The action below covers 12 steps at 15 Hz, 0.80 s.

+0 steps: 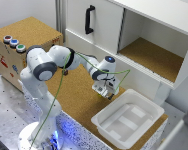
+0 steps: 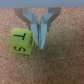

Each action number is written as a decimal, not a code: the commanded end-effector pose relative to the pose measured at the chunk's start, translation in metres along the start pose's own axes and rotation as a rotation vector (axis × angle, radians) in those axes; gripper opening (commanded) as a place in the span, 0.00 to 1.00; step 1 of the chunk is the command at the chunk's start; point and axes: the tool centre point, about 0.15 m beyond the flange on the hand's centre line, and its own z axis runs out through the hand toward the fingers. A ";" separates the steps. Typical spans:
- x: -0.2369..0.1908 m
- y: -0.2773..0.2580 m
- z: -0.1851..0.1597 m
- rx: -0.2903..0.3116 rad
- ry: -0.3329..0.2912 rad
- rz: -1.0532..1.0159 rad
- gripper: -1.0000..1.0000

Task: Sweep the yellow block to the left

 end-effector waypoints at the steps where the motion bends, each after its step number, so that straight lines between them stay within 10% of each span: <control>1: 0.013 -0.028 0.016 0.010 -0.039 0.016 0.00; 12: 0.024 -0.091 0.017 0.020 -0.068 0.005 0.00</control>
